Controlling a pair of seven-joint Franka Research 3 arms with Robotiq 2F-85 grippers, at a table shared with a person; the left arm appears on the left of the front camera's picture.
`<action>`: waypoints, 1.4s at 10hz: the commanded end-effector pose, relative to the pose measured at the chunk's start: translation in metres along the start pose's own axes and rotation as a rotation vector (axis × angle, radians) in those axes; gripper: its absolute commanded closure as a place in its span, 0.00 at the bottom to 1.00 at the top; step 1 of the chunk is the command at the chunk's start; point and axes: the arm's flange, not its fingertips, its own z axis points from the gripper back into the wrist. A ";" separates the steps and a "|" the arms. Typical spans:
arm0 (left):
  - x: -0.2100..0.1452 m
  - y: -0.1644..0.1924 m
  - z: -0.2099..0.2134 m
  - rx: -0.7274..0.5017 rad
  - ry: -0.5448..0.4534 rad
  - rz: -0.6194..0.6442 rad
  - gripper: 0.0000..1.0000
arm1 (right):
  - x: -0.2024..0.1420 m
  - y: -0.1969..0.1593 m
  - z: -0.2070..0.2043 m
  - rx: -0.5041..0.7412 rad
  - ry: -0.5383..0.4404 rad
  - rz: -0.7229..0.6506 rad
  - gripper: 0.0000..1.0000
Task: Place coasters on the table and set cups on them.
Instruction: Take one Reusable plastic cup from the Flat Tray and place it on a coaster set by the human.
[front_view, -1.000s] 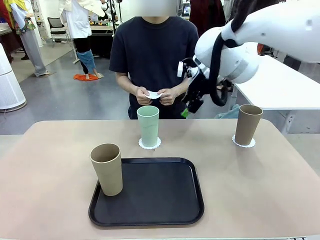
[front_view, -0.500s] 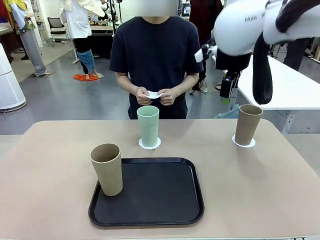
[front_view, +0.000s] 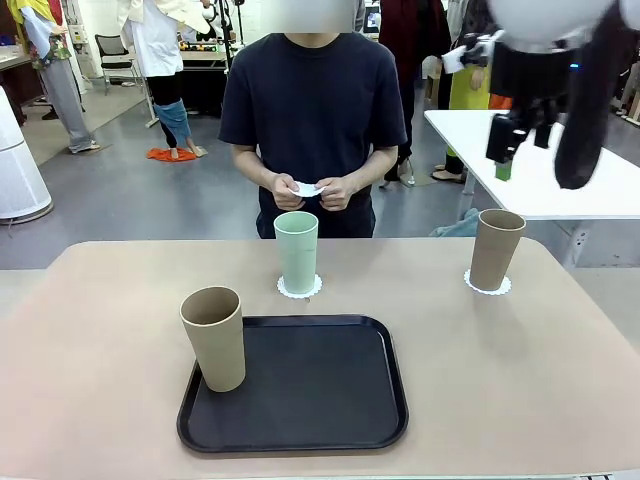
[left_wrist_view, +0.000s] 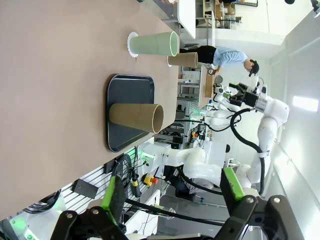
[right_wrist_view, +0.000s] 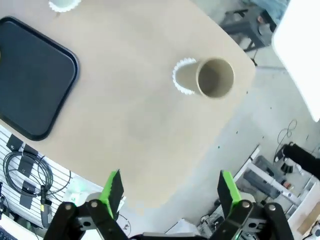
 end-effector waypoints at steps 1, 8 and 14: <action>0.000 -0.002 0.001 -0.007 -0.018 -0.008 0.00 | -0.046 0.008 -0.028 0.013 -0.105 -0.013 0.00; 0.000 -0.002 0.001 -0.007 -0.018 -0.008 0.00 | -0.085 -0.002 -0.067 0.119 -0.151 -0.005 0.00; 0.000 -0.002 0.001 -0.007 -0.018 -0.008 0.00 | -0.085 -0.002 -0.067 0.119 -0.151 -0.005 0.00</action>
